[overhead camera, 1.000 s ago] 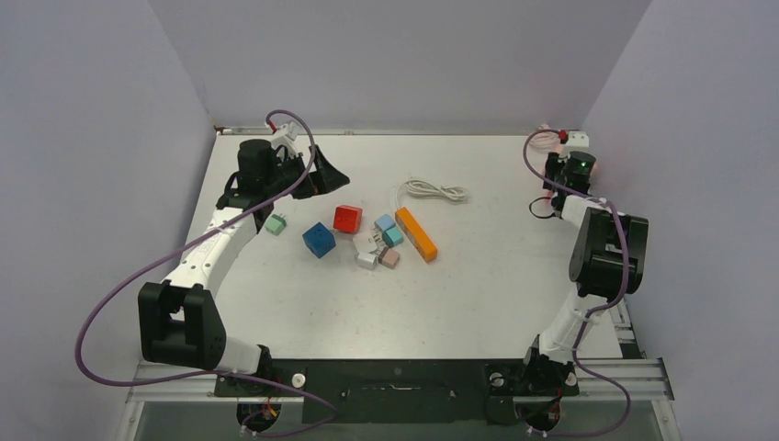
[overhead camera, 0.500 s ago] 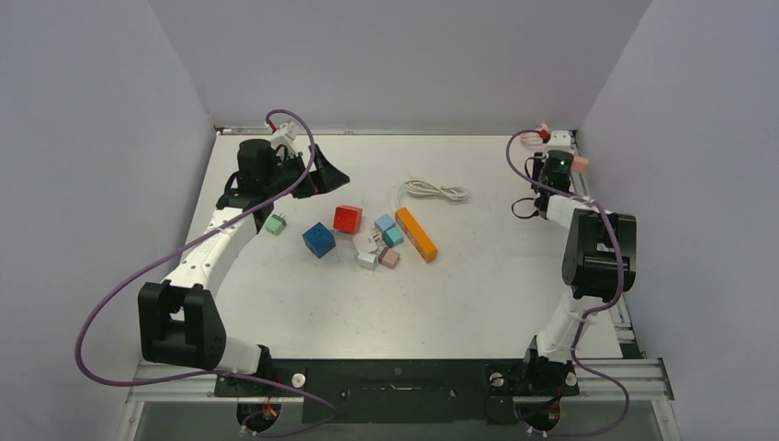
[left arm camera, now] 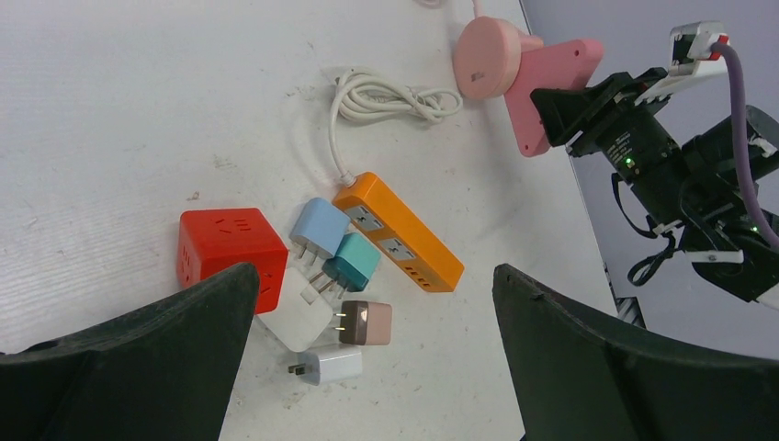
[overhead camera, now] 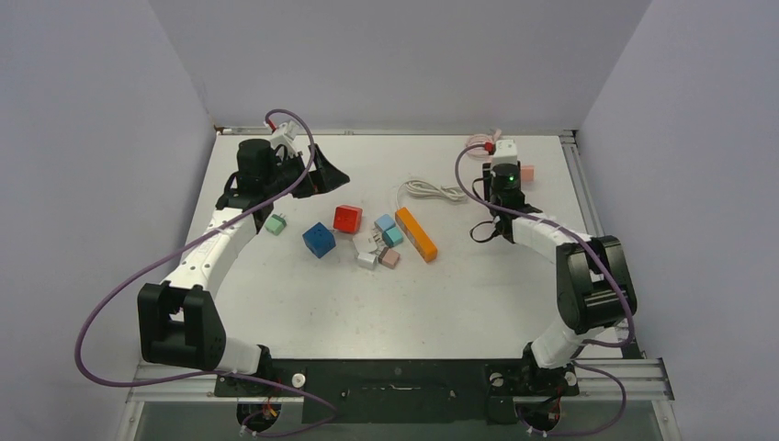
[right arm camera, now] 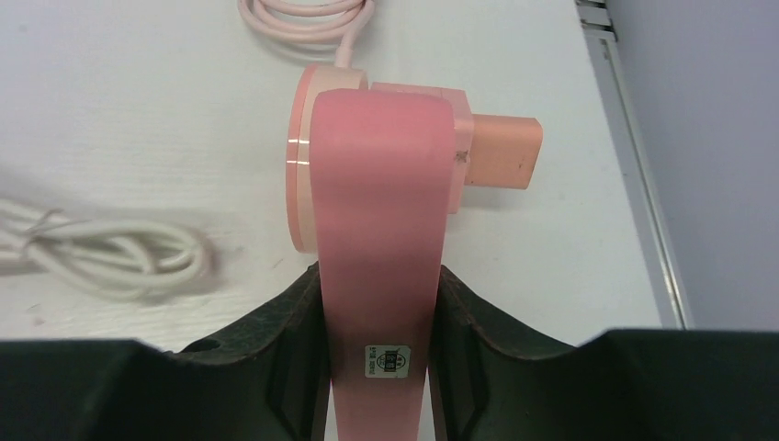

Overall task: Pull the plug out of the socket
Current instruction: Move the socket to the center of the board.

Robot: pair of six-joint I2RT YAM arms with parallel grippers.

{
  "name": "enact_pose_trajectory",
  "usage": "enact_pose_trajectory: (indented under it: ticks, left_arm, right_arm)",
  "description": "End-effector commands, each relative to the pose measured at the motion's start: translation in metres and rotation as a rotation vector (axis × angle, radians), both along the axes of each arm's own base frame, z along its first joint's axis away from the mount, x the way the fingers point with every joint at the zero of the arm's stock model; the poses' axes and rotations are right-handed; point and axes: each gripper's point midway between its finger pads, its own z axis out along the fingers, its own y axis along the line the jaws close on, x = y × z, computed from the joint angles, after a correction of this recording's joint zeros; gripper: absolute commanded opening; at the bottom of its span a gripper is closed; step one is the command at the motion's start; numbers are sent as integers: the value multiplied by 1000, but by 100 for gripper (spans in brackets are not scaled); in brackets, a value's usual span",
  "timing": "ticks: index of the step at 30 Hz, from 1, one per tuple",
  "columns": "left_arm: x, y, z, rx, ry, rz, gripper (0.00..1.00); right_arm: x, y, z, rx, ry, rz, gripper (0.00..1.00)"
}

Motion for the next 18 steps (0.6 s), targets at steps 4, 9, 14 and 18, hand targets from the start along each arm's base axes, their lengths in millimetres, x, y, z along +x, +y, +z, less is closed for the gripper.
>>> enact_pose_trajectory:
  ticks: [4,9,14,18]
  left_arm:
    - [0,2,27,-9,-96,16,96]
    - [-2,0,28,-8,-98,11,96]
    - [-7,-4,33,3,-117,4,96]
    - [-9,-8,31,16,-118,-3,96]
  right_arm:
    - [-33,58,25,24,-83,-5,5]
    - [-61,81,25,57,-88,-35,5]
    - [-89,106,19,134,-72,-29,5]
    - [-111,135,1,175,-32,15,5]
